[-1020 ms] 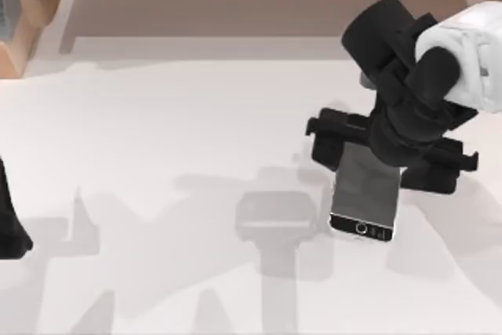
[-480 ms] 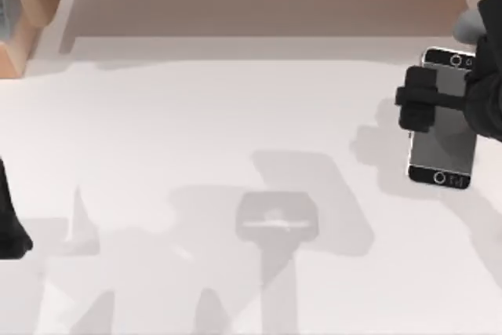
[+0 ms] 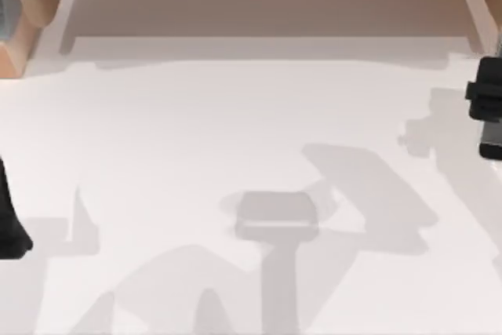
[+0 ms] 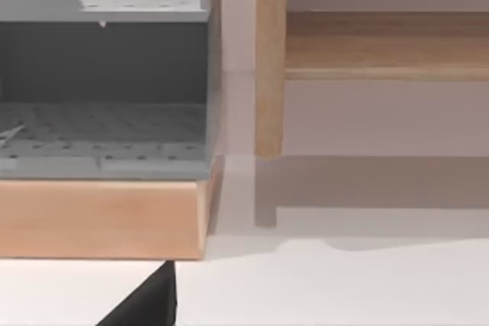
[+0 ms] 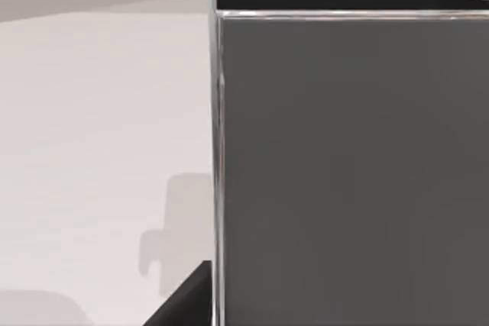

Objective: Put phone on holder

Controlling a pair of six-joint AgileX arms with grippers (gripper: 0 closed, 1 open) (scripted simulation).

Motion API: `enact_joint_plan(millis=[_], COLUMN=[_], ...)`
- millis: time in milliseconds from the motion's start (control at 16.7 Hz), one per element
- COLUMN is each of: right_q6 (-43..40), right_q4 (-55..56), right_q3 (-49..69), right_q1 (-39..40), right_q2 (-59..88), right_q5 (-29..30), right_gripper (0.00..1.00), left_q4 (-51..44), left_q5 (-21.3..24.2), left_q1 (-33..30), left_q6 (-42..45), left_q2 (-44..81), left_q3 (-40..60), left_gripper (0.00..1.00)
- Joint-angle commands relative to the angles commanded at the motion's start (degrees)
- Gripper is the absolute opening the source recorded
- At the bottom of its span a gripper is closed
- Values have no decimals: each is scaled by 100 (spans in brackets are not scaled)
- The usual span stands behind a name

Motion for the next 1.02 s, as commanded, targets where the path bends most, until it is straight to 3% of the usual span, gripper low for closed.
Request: enact_joint_plan(millis=[780, 1020], right_q6=[-946, -955], right_q4=[1780, 1955], right_q3=[-1098, -1193], right_q1=[-1964, -2174], right_q2=[-687, -828], right_q5=[267, 267], right_gripper=[0, 0], left_q4=[0, 0], left_q5=[0, 0], left_q1=[0, 0], left_q6=[0, 0], left_q2=[0, 0], left_q3=[0, 0], left_gripper=[100, 100])
